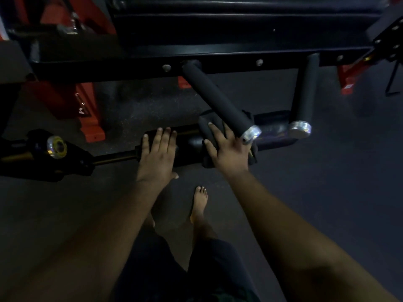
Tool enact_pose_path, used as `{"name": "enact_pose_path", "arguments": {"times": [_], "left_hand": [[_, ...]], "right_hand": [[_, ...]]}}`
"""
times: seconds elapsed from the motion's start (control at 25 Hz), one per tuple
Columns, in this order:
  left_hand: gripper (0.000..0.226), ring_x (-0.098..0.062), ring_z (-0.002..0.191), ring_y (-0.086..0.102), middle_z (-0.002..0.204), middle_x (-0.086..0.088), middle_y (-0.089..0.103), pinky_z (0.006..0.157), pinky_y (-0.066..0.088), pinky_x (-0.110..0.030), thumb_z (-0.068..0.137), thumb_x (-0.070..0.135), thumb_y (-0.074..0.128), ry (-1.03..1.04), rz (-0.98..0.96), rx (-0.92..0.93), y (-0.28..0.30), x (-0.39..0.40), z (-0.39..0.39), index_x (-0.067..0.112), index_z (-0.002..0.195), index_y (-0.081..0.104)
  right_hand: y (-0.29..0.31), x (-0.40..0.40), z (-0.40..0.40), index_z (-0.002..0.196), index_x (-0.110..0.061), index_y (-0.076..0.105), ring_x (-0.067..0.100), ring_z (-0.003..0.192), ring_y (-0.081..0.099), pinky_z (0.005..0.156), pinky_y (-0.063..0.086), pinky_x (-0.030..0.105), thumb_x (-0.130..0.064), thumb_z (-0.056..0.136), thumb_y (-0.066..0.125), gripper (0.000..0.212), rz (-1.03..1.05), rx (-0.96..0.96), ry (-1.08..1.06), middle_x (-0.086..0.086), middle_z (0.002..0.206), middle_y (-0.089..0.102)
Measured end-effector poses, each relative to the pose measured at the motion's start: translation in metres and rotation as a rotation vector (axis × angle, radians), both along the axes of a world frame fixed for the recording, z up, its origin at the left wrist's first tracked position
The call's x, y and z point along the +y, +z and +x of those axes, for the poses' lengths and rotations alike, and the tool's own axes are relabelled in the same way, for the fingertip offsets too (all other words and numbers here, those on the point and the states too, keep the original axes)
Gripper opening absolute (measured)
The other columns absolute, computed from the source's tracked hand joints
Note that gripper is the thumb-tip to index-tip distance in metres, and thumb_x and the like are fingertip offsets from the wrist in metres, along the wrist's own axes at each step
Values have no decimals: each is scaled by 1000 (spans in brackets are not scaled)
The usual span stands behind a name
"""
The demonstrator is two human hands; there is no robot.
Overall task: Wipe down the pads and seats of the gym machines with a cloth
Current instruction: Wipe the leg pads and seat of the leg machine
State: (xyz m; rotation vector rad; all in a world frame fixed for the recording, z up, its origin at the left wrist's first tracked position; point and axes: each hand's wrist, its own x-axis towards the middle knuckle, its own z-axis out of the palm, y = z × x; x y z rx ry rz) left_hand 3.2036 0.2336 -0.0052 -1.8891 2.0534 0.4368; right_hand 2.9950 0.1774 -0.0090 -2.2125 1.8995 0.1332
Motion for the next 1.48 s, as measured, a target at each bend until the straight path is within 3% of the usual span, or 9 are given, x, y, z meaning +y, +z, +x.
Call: {"name": "enact_pose_path", "arguments": {"times": [0.08, 0.2, 0.36, 0.56, 0.72, 0.96, 1.2, 1.36, 1.48], "left_hand": [[141, -31, 156, 1, 168, -13, 4, 123, 7, -61, 62, 58, 86, -1, -16, -32, -3, 0, -4, 7, 159, -3], [141, -32, 155, 4, 167, -13, 7, 123, 7, -61, 61, 57, 86, 8, 0, -70, -4, -2, -6, 6, 159, -2], [138, -32, 155, 4, 167, -13, 8, 123, 6, -62, 64, 56, 85, 14, -7, -81, -7, -4, -9, 6, 158, -3], [137, -29, 151, 21, 159, -10, 27, 122, 15, -59, 55, 54, 90, 25, 11, -38, -7, -20, -1, 10, 158, 12], [142, -28, 145, 32, 157, -9, 35, 122, 22, -52, 47, 64, 89, -17, 126, 91, -2, -48, 16, 14, 158, 16], [122, -31, 151, 24, 165, -15, 22, 125, 12, -53, 66, 55, 86, -40, -86, 178, 3, -8, 27, 14, 159, 18], [136, -31, 156, -1, 169, -12, -1, 123, 11, -59, 65, 60, 83, 9, -88, 71, -11, 35, 18, 9, 161, 1], [134, -32, 154, 16, 164, -14, 21, 124, 12, -57, 60, 57, 88, -8, -66, 30, -15, 5, 23, 7, 159, 13], [136, -30, 150, 25, 160, -13, 30, 125, 9, -52, 54, 63, 88, -28, 40, 92, -11, -20, 39, 10, 158, 19]], "right_hand": [[-3, -17, -55, 146, -37, 48, 29, 144, 38, 108, 17, 78, -63, 93, 46, 60, -20, 22, 79, 5, 151, 50], [-4, -38, -129, 151, -41, 37, 29, 152, 21, 108, 8, 81, -66, 88, 47, 69, 36, -6, -230, 1, 164, 28], [-5, -48, -142, 154, -39, 34, 30, 152, 17, 110, 28, 67, -70, 82, 30, 79, 25, -108, -448, 3, 166, 23], [-7, 9, -16, 146, -32, 46, 24, 148, 19, 104, 26, 72, -52, 91, 43, 58, -24, -148, -233, 4, 161, 32], [-10, -22, -68, 142, -37, 47, 27, 146, 30, 102, 24, 76, -62, 91, 44, 56, -47, -66, 48, 7, 155, 44], [-7, -47, -148, 153, -24, 40, 33, 154, 6, 115, 16, 71, -66, 88, 41, 77, -37, -178, -606, 13, 167, 14], [-12, 21, 10, 139, -29, 57, 35, 139, 39, 109, 18, 73, -49, 95, 52, 49, -147, -232, -217, 12, 146, 53], [-11, -12, -50, 139, -33, 56, 31, 137, 46, 108, 24, 66, -60, 94, 44, 54, -141, -77, 117, 8, 145, 55], [-16, -47, -137, 151, -35, 40, 32, 148, 29, 111, 11, 74, -66, 90, 37, 69, -18, 11, -212, 8, 160, 36]]}}
